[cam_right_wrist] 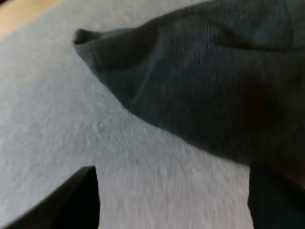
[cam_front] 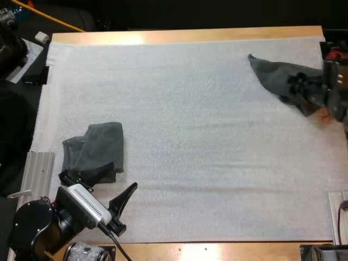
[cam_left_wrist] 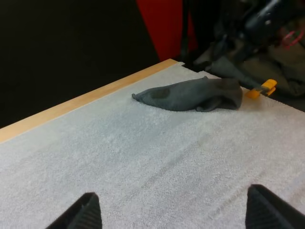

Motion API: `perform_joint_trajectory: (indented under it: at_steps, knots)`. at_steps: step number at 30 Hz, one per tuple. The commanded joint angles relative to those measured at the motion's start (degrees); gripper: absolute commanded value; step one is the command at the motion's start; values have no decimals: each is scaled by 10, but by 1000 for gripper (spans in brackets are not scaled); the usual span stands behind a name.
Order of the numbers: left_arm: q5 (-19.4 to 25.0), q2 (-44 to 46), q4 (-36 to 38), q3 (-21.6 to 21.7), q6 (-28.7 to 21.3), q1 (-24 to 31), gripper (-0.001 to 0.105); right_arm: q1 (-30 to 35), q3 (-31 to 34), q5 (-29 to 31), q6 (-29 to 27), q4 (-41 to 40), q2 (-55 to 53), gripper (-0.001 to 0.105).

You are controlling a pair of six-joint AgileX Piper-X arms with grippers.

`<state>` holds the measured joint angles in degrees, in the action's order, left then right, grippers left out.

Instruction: Pick towel from pile, fold and stack

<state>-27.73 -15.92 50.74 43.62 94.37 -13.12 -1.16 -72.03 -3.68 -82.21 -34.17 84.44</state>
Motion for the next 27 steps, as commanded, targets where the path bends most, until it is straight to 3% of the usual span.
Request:
perform_joint_trajectory:
  at_steps: [1,4,11,22,24,26,27]
  knots:
    - [3,-1,-3,4,4,0,61,-13,-33,31,8,2,103,64]
    - [-3,-1,-2,4,4,-2,61,-14,-37,35,-2,-1,57,64]
    - [-3,-1,8,4,6,-2,61,-20,-95,106,-5,-4,162,63]
    - [-5,0,11,4,9,-2,61,-19,-103,124,-6,13,261,63]
    - [-5,-2,12,5,10,-1,61,-19,-103,126,-6,13,268,59]
    - [-6,-1,11,4,10,-1,61,-19,-106,130,-8,12,276,46]
    - [-6,-1,10,3,10,-2,61,-19,-106,123,-8,14,270,45]
